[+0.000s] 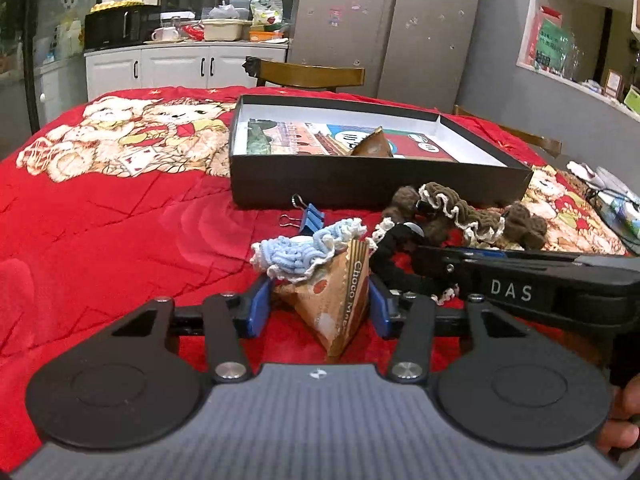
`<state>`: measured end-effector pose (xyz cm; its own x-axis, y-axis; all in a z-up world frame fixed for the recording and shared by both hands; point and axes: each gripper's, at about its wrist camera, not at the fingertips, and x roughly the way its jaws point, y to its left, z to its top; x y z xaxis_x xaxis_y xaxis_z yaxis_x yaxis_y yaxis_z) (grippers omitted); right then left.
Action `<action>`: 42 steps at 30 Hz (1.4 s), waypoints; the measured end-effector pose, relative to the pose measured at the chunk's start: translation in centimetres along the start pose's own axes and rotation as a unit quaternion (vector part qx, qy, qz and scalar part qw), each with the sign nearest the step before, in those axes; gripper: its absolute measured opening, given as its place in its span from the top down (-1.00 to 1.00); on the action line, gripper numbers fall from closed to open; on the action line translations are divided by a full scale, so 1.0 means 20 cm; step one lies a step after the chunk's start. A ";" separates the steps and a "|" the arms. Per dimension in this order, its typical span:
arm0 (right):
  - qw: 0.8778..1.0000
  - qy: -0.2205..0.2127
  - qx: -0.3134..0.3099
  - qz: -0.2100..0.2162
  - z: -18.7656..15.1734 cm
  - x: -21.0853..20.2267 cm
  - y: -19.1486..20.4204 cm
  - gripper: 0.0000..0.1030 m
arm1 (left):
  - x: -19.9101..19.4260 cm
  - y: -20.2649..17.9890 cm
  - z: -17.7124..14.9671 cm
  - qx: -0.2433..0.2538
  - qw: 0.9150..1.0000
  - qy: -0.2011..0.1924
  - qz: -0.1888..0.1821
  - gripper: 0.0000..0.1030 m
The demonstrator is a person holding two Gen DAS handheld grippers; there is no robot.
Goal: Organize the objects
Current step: 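Grasp the Choco paper packet with the left tool while the right tool grasps the black scrunchie, then lift the Choco packet and black scrunchie and carry both over the box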
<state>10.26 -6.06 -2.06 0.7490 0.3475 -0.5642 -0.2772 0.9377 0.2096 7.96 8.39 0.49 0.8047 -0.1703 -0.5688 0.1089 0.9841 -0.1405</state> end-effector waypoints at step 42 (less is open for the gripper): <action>0.996 -0.070 -0.012 0.046 0.05 -0.18 0.01 0.73 | -0.23 -0.01 -0.04 0.019 0.996 -0.089 0.006 -0.08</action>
<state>8.06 -7.13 0.93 0.7961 0.4305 -0.4253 -0.3616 0.9020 0.2360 3.84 8.90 2.43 0.8963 -0.1496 -0.4175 0.1172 0.9878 -0.1022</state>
